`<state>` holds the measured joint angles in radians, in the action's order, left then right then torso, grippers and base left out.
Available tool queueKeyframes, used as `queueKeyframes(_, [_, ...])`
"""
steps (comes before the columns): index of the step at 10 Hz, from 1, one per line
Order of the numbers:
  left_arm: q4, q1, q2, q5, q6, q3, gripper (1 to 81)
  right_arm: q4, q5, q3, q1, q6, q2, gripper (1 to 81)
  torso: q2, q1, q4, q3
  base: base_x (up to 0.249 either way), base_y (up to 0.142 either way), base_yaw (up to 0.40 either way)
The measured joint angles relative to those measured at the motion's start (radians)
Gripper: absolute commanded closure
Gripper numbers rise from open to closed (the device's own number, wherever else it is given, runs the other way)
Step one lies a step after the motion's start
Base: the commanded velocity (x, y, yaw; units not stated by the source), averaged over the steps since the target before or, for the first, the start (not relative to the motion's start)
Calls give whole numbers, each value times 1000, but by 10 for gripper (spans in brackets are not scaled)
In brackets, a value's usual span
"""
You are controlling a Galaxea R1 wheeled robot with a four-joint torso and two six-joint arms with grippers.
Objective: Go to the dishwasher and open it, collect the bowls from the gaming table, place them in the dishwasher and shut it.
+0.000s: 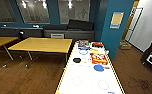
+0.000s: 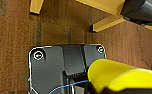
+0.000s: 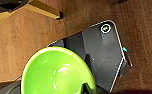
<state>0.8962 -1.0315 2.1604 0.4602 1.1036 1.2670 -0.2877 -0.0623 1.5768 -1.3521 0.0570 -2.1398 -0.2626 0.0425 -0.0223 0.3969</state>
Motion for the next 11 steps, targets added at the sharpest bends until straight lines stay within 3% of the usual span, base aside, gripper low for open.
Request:
queueKeyframes(3, [89,-123,-65,-95,-4,61,811,0,27,78,3,-2,-29,811,0,-1,0,-1,0,0,0])
queueKeyframes(6, [138,-195,22,-193,-4,228,811,3,55,138,-9,2,-99,811,-1,-1,0,-4,0,0,0])
queueKeyframes(11, [175,-306,163,-300,-5,421,811,5,61,209,-33,3,-166,811,-2,-3,0,-73,0,0,0])
